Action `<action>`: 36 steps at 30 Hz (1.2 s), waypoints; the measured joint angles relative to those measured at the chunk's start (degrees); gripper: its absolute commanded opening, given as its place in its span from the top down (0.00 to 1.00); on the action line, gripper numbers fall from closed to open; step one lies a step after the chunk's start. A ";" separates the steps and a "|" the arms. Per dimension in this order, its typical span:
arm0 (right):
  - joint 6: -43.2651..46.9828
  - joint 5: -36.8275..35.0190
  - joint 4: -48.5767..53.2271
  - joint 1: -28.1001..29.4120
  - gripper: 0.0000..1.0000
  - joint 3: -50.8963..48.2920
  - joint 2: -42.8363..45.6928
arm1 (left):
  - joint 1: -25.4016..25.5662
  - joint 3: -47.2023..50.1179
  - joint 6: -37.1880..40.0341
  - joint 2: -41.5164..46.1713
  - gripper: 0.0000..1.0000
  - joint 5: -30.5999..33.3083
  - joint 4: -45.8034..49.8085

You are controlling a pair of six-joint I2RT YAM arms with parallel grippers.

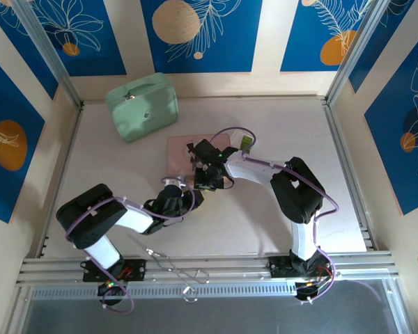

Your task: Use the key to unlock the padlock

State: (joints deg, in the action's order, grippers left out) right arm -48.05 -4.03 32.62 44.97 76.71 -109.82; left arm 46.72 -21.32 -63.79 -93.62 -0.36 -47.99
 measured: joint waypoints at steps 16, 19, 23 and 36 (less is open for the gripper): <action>-0.02 -0.39 -1.11 -0.42 0.84 -0.76 0.28 | -0.35 -1.81 2.80 -0.24 1.00 -0.48 2.38; -0.24 -0.48 -2.38 -0.42 0.70 -1.81 0.87 | -0.37 -1.81 2.78 -0.24 1.00 -0.48 2.40; -1.99 -0.83 -5.64 -0.07 0.55 -5.33 3.30 | -0.39 -1.84 2.75 -0.22 1.00 -0.68 2.58; -7.10 -2.21 -36.13 -0.24 0.41 -30.88 16.63 | -0.46 -1.84 2.73 0.57 1.00 -1.60 3.08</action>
State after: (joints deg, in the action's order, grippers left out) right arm -55.16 -6.24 -3.51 44.73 45.82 -93.19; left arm 46.26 -23.16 -61.06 -93.06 -1.96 -44.91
